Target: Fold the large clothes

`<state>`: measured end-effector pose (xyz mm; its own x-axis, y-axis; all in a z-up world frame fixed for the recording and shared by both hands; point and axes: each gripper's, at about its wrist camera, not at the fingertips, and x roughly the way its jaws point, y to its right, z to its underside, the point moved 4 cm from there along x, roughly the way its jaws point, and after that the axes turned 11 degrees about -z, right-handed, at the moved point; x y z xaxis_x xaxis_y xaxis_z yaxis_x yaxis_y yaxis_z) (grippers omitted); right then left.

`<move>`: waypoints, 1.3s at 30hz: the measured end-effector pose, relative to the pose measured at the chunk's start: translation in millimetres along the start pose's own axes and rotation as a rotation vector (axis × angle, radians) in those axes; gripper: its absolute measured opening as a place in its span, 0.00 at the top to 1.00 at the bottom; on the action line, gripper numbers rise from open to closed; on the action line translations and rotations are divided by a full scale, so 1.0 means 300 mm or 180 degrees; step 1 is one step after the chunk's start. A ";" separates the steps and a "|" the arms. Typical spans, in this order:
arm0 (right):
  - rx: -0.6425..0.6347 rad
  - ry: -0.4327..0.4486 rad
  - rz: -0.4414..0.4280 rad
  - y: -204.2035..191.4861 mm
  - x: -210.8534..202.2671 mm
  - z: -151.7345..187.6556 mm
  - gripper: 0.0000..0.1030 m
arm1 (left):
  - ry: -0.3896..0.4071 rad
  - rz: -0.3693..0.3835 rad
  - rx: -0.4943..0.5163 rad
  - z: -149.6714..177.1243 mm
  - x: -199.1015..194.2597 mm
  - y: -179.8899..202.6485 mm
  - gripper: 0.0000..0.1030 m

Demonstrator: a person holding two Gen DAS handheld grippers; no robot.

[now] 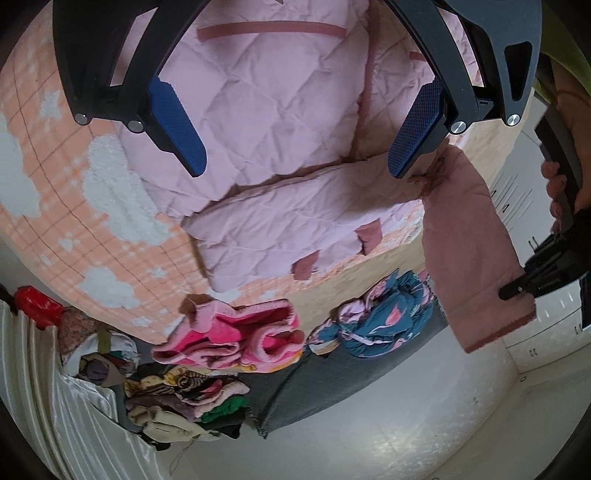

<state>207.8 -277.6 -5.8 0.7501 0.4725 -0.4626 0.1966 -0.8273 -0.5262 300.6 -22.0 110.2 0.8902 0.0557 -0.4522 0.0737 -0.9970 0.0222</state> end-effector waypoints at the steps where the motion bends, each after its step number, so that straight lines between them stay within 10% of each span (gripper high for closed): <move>1: 0.0024 -0.0001 0.0026 0.014 -0.002 0.002 0.05 | -0.0029 0.0034 0.0066 0.021 0.017 0.021 0.92; 16: 0.0360 0.0080 0.0339 0.203 -0.039 0.012 0.05 | -0.0487 0.0261 0.0839 0.335 0.192 0.257 0.91; 24: 0.0446 0.0082 0.0447 0.255 -0.044 0.018 0.05 | -0.0788 0.0305 0.1287 0.514 0.253 0.353 0.69; 28: 0.0509 0.0078 0.0486 0.278 -0.041 0.017 0.05 | -0.0929 0.0343 0.1473 0.578 0.258 0.365 0.32; 39: 0.0553 0.0080 0.0526 0.276 -0.028 -0.002 0.05 | -0.1218 0.0820 0.1207 0.581 0.168 0.243 0.09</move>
<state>218.2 -350.2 -45.0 0.7789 0.3257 -0.5359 -0.0401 -0.8270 -0.5608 272.5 -101.2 -66.5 0.6277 -0.1434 -0.7652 -0.3516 -0.9292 -0.1143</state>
